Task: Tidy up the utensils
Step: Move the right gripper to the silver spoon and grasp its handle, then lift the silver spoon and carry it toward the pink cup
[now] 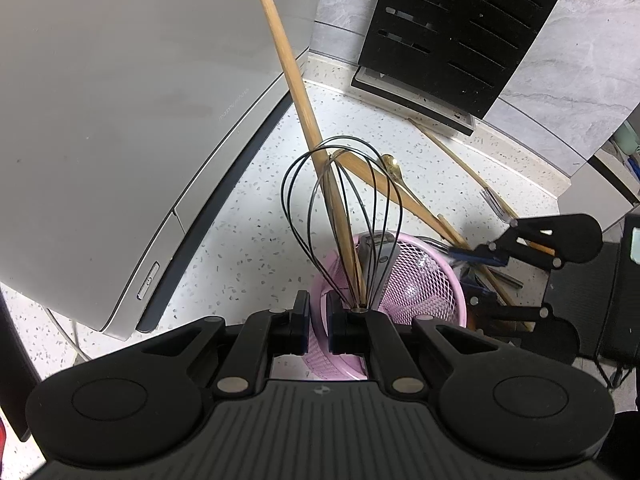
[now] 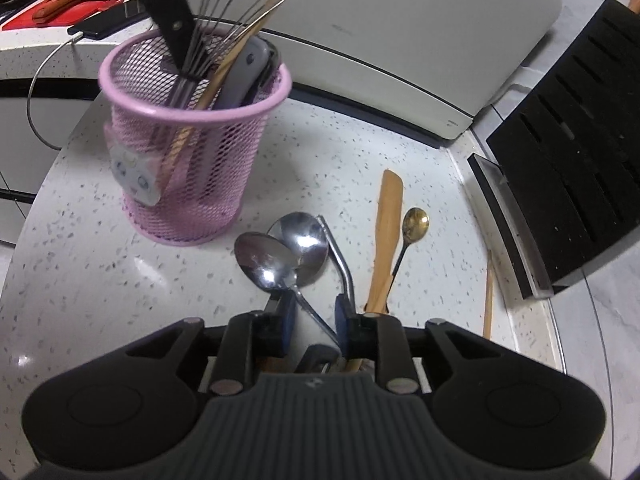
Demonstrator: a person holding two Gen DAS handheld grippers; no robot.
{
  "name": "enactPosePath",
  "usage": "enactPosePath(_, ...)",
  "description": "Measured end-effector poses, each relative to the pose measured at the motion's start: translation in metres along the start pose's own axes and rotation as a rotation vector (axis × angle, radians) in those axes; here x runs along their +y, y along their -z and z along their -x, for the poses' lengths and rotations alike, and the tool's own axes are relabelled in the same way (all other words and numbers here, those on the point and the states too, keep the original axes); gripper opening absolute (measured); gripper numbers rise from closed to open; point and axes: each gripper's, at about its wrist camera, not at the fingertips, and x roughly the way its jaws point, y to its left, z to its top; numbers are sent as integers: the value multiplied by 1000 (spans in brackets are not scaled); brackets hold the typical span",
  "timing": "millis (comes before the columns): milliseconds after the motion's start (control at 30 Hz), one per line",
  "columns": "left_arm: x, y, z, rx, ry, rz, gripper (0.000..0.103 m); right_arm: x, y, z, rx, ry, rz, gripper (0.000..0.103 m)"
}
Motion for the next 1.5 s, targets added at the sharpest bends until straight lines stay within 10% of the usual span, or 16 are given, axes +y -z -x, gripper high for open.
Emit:
enactPosePath(733, 0, 0, -1, 5, 0, 2, 8, -1, -16, -16, -110, -72, 43, 34)
enactPosePath(1100, 0, 0, -1, 6, 1, 3, 9, 6, -23, -18, -127, -76, 78, 1)
enactPosePath(1500, 0, -1, -3, 8, -1, 4, 9, -55, -11, 1, -263, -83, -362, 0)
